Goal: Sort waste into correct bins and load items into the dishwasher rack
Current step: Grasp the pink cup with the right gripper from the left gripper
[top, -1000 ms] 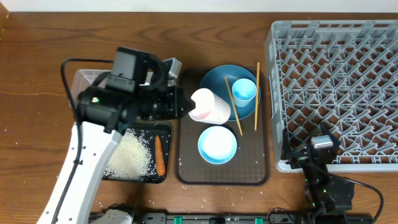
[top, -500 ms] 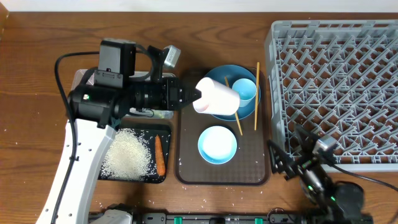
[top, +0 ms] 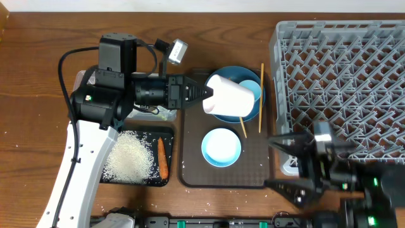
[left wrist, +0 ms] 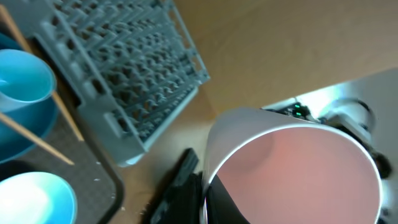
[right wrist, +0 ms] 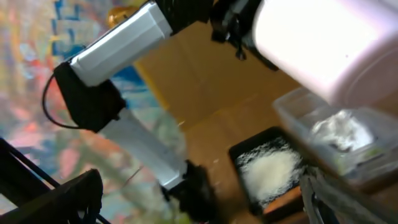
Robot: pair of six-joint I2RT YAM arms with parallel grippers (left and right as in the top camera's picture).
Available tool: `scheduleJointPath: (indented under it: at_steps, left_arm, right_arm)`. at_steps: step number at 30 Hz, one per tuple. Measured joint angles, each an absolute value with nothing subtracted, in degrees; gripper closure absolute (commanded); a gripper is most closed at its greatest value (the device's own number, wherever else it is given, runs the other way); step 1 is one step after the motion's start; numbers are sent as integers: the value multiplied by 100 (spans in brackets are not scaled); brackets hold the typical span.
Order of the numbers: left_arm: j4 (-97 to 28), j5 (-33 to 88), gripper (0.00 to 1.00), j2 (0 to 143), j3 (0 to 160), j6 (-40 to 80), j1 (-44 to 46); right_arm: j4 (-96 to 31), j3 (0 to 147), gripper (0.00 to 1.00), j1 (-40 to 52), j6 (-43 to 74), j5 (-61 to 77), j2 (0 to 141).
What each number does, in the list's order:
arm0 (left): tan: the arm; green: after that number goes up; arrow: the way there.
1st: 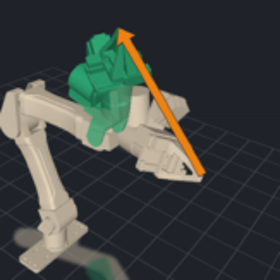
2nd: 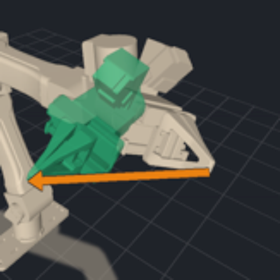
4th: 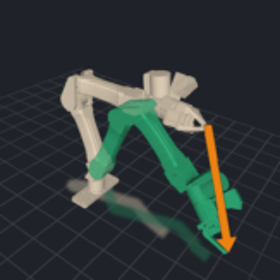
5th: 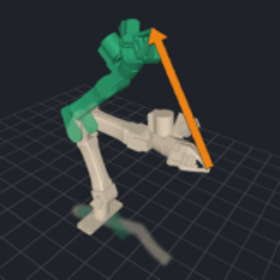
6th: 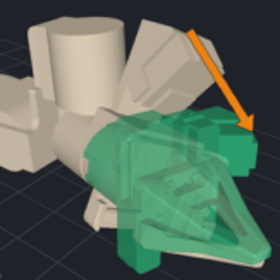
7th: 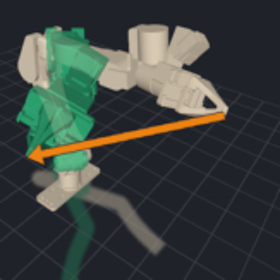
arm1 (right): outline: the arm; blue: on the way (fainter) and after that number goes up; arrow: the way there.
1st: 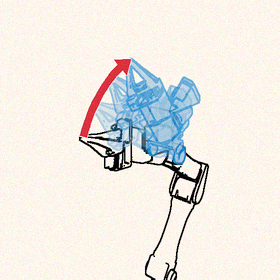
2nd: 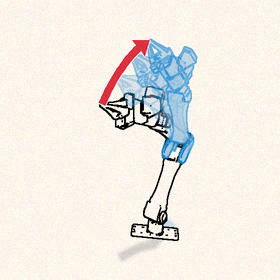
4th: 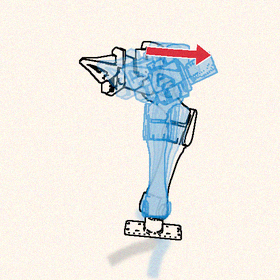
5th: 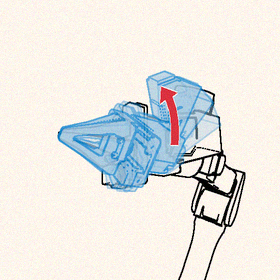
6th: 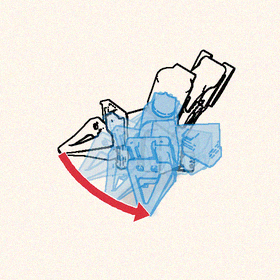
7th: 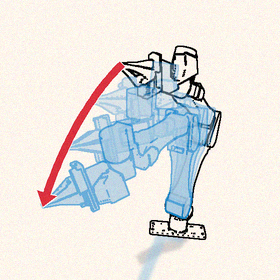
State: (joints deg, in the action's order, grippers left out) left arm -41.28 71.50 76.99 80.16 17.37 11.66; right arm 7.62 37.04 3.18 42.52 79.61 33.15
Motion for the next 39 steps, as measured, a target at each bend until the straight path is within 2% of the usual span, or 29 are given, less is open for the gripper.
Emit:
scheduleJointPath:
  at_steps: [10, 20, 30, 39]
  left_arm:
    - [-4001, 8042, 94, 7706, 8016, 1820, 1166]
    - [-4021, 8206, 94, 7706, 8016, 1817, 1286]
    - [-4029, 8217, 94, 7706, 8016, 1815, 1393]
    - [-4027, 8217, 94, 7710, 8016, 1817, 1490]
  right_arm:
    - [2005, 3704, 1, 318, 4541, 8493, 4598]
    - [2320, 3704, 1, 318, 4652, 8093, 5017]
    - [5035, 3741, 1, 384, 6086, 7933, 5019]
    - [5046, 3743, 1, 384, 6475, 7765, 5214]
